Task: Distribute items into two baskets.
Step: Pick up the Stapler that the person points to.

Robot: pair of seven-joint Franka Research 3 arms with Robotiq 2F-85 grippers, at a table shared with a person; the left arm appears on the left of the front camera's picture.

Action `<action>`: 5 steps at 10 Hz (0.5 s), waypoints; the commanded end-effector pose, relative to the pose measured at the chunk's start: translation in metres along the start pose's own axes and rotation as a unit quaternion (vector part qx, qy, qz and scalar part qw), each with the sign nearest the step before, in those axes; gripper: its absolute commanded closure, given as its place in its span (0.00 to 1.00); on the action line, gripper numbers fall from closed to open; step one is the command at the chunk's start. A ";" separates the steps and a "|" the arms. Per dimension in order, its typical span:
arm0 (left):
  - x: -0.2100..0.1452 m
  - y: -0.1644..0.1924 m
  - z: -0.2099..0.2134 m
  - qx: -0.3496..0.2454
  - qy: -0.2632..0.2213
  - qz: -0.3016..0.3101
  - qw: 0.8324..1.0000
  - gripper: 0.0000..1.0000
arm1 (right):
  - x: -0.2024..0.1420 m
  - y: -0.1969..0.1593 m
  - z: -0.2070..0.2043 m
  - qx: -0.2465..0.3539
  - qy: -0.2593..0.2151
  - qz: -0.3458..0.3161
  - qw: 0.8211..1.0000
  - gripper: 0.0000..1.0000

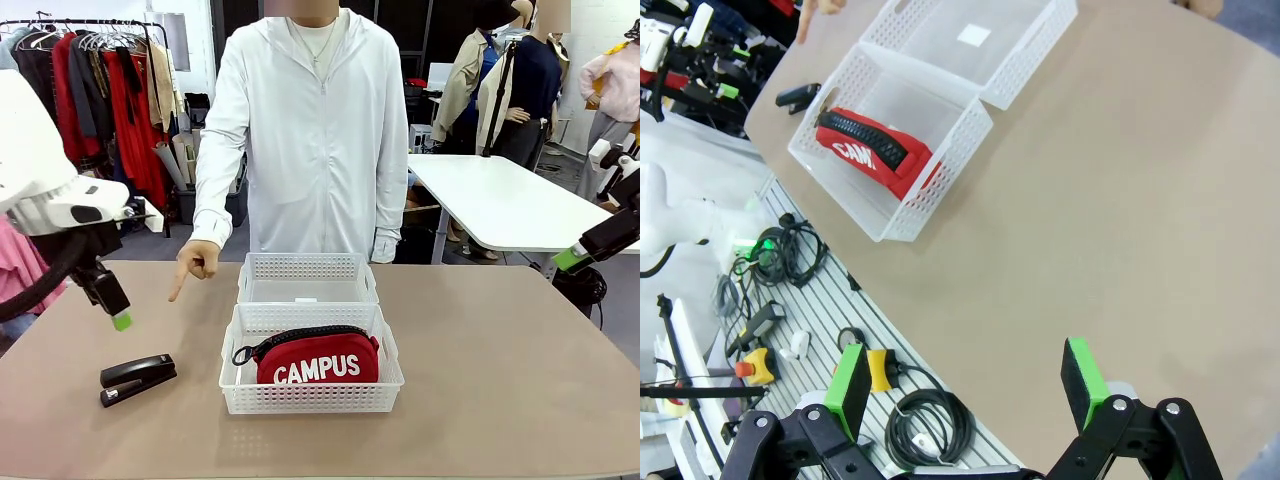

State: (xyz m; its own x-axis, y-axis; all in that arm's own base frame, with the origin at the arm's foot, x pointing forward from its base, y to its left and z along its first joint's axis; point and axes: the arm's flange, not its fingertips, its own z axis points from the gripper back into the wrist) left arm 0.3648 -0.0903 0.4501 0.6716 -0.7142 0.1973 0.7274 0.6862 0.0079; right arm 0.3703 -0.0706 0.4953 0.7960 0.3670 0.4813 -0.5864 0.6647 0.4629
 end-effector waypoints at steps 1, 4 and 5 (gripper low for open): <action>0.005 -0.004 -0.014 0.006 0.015 -0.009 1.000 0.02 | 0.001 0.002 -0.001 0.004 -0.005 -0.003 1.000 0.00; 0.005 -0.010 -0.040 -0.003 0.031 -0.015 0.999 0.02 | 0.001 0.002 -0.001 0.004 -0.005 -0.003 1.000 0.00; 0.006 -0.012 -0.049 -0.003 0.034 -0.017 0.999 0.02 | 0.001 0.002 -0.001 0.004 -0.005 -0.003 1.000 0.00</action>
State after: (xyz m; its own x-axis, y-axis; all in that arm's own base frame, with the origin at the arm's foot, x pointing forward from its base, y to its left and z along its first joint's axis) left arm 0.3708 -0.1072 0.4147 0.6561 -0.7427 0.1337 0.7506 0.6606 -0.0132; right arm 0.3703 -0.0706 0.4952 0.7961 0.3669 0.4812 -0.5862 0.6648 0.4630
